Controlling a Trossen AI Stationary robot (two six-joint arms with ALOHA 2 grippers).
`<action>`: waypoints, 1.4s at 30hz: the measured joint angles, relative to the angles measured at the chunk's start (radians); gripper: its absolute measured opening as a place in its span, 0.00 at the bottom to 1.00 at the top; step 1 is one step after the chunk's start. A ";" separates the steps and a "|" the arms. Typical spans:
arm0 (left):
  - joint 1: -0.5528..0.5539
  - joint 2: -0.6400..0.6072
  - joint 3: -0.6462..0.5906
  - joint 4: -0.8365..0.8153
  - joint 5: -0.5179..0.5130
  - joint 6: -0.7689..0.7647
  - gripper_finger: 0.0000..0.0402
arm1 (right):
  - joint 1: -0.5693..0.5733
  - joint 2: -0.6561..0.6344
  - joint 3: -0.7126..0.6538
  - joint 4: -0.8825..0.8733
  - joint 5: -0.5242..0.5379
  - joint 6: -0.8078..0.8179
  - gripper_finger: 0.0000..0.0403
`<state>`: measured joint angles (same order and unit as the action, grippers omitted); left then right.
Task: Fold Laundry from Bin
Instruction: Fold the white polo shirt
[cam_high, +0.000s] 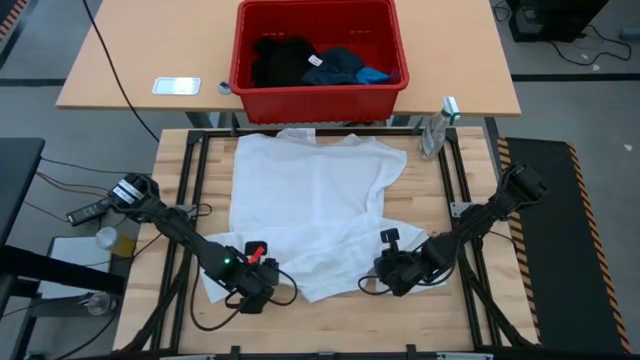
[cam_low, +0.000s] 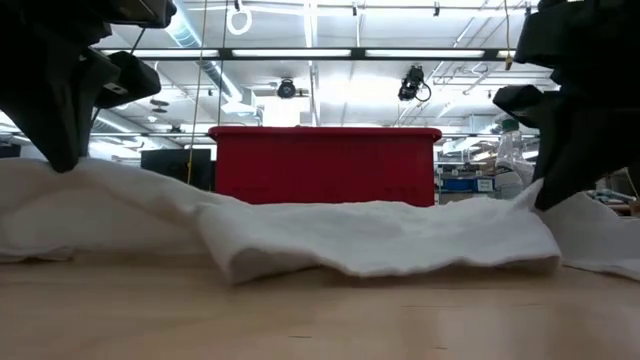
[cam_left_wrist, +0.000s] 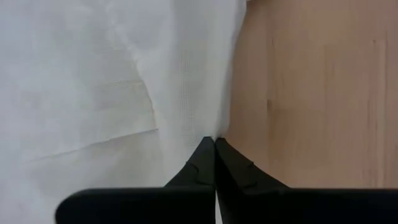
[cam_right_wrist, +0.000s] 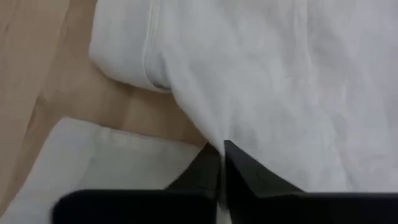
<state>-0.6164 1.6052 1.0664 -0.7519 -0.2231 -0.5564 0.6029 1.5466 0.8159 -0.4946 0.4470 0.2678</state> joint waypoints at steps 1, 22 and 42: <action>0.001 0.000 0.000 -0.014 0.002 -0.001 0.00 | 0.000 -0.008 0.012 -0.021 -0.002 0.000 0.03; -0.044 -0.417 0.000 0.058 0.017 -0.063 0.00 | -0.005 -0.447 0.270 -0.191 -0.410 0.128 0.02; -0.176 -0.267 0.000 0.169 0.091 -0.122 0.00 | 0.055 -0.236 0.270 -0.069 -0.610 0.181 0.02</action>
<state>-0.7920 1.3378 1.0668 -0.5833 -0.1319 -0.6785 0.6582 1.3104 1.0855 -0.5640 -0.1627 0.4484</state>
